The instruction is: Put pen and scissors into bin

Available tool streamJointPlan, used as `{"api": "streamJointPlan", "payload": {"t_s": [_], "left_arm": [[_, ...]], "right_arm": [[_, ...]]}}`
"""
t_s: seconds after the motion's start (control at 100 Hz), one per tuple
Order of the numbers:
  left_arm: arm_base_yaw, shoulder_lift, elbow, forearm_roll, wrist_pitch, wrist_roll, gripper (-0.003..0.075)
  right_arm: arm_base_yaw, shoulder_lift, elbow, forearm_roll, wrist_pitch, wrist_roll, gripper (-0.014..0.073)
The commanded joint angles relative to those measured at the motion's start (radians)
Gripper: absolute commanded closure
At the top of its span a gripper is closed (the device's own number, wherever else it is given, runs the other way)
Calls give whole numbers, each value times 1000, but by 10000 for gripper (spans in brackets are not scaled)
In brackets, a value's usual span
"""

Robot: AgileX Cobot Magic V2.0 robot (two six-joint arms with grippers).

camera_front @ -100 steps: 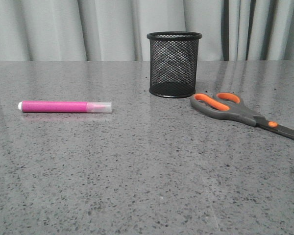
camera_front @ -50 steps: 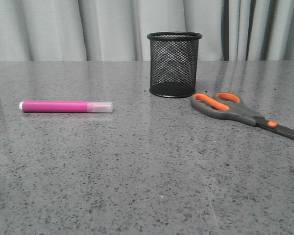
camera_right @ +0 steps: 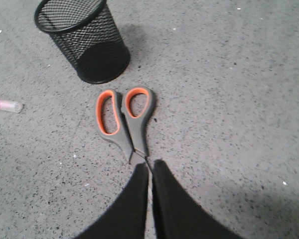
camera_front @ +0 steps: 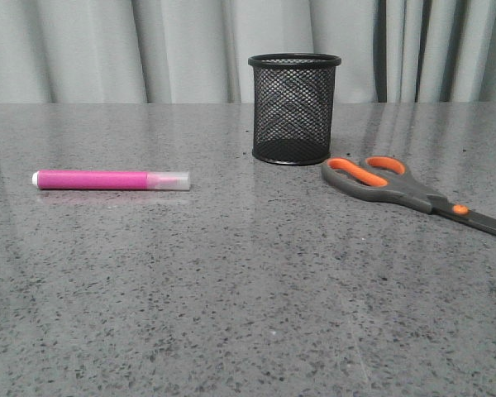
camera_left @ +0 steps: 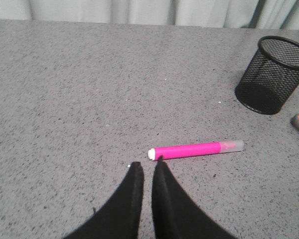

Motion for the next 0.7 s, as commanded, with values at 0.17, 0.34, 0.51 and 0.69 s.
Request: {"api": "streamJointPlan", "payload": {"t_s": [0.17, 0.34, 0.51, 0.69], "left_arm": [[-59, 67, -53, -144, -51, 129, 374], [-153, 131, -53, -159, -53, 238, 354], [-239, 233, -66, -163, -55, 380, 354], [-279, 414, -158, -161, -26, 508, 354]], "right_arm": [[61, 48, -49, 13, -49, -20, 197], [103, 48, -49, 13, -56, -40, 202], [125, 48, -49, 13, -60, -56, 202], [125, 48, -49, 13, -60, -56, 202]]}}
